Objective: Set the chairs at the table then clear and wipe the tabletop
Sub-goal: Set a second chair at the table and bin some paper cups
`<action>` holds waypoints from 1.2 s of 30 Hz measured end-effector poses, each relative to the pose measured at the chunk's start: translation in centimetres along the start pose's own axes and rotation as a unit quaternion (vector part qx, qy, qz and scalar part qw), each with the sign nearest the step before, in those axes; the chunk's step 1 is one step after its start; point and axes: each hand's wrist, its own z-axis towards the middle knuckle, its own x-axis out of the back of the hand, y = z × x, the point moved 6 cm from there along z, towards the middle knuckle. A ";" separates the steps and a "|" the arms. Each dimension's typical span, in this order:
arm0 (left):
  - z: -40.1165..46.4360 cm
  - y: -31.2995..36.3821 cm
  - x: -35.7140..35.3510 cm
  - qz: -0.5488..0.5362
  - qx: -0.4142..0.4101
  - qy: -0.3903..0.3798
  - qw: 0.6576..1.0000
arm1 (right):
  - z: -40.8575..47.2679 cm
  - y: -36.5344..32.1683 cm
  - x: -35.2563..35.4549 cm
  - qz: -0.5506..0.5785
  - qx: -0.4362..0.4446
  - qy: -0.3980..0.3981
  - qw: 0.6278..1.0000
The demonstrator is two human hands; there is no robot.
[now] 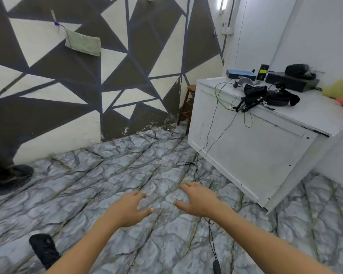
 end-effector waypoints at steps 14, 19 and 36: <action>9.5 -4.4 3.5 -0.055 0.183 0.020 0.981 | 20.1 2.7 1.1 -0.007 0.191 -0.059 0.980; 9.9 -7.1 3.7 -0.085 0.244 0.030 0.966 | 24.5 0.4 1.3 -0.006 0.264 -0.067 0.962; 5.4 -25.7 0.9 -0.209 0.449 0.123 0.860 | 39.7 -21.8 -5.5 -0.074 0.472 -0.153 0.865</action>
